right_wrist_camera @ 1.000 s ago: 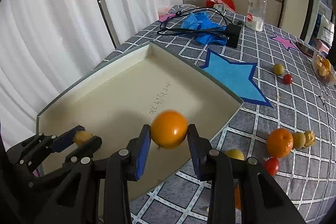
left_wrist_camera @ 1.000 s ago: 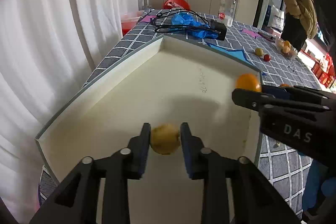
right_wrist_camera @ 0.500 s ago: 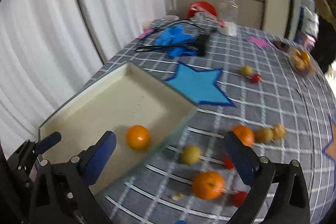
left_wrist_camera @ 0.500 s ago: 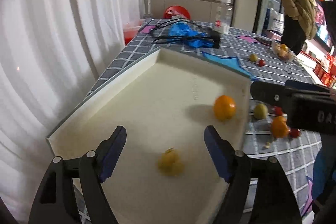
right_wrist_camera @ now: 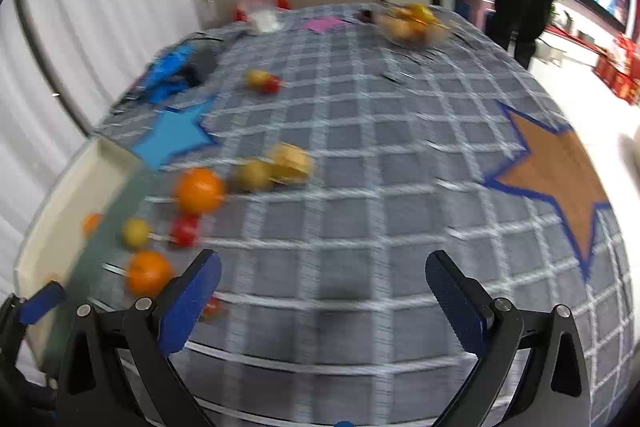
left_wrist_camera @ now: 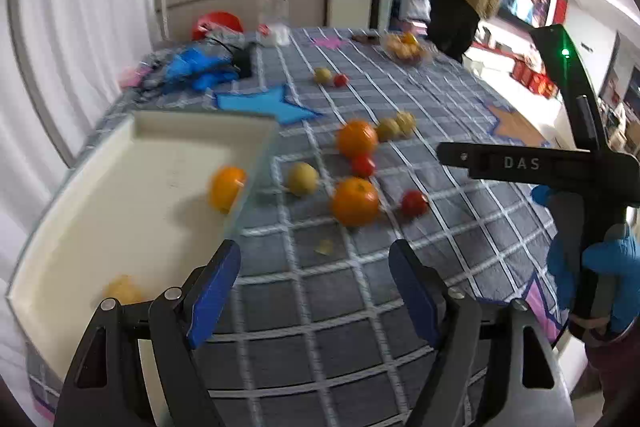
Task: Organize fruits
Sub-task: 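Open the left gripper over the tray while right gripper releases the orange into it, then grasp a large orange with the left gripper while right gripper grasps a red tomato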
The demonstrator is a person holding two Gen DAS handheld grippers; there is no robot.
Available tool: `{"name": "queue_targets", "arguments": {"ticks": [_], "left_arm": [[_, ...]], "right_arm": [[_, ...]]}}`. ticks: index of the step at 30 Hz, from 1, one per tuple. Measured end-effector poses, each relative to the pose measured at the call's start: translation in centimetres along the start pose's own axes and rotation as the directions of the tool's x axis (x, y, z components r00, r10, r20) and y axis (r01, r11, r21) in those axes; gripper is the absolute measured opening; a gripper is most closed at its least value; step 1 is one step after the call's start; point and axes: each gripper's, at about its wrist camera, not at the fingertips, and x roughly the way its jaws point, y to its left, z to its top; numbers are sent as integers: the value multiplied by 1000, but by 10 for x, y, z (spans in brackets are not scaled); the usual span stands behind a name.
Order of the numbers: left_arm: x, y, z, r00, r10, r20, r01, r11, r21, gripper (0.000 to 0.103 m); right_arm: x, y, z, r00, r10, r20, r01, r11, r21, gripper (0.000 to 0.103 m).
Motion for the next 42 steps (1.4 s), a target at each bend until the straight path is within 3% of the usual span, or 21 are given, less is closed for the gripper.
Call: {"name": "queue_targets", "arguments": {"ticks": [6,16,22,25,30,39,42], "left_arm": [[27,-14,-3,997,-4,-80,3,1000,-9,80],[44,-19,10,994,55,-92,-57,998,-24,79],[64,-33,22,990,64,-128,-67,998,-20,55],[68,-33,27,990,75,-119,-80,996,-40,42],[68,-34,25,991,87,-99,-91,995,-41,40],[37,-24,-11,991,125,-41,-128,990,-59,40],[28,-19,-20,992,122,-31,-124,990,-73,40]], "right_arm": [[1,-36,-17,999,-51,-1,52,999,12,103],[5,-37,-25,998,-64,9,64,998,-16,103],[6,-37,-25,998,-62,12,62,998,-24,103],[6,-37,-25,998,-56,16,56,998,-20,103],[5,-37,-26,998,-64,14,64,998,-29,103],[8,-30,-25,995,-97,1,97,994,-59,103],[5,-24,-27,999,-52,7,52,996,-74,103]]}}
